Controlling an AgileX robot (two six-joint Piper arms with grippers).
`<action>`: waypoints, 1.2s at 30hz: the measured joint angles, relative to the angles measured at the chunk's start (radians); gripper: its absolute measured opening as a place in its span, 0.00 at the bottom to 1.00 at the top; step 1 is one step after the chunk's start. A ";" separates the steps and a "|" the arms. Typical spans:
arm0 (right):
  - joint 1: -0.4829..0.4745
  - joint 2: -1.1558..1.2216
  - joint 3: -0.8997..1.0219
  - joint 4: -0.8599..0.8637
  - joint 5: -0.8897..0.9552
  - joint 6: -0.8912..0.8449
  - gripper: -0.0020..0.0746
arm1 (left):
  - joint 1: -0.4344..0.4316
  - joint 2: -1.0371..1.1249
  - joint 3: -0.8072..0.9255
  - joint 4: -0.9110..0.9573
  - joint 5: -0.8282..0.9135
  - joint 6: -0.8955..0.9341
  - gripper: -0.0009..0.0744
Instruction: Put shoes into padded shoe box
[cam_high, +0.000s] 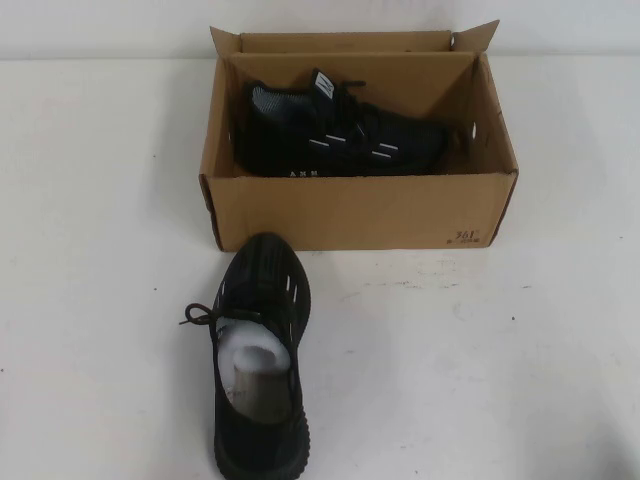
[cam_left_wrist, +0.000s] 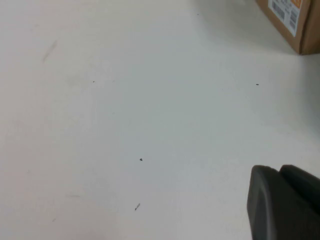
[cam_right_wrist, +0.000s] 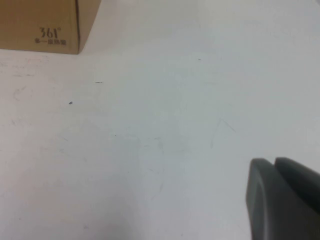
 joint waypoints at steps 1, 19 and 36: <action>0.000 0.000 0.000 0.000 0.000 0.000 0.02 | 0.000 0.000 0.000 0.000 0.000 0.000 0.01; 0.000 0.000 0.000 0.000 0.000 0.000 0.02 | 0.000 0.000 0.000 0.000 0.000 0.000 0.01; 0.000 0.000 0.000 0.000 0.000 0.000 0.02 | 0.000 0.000 0.000 0.010 -0.070 -0.028 0.01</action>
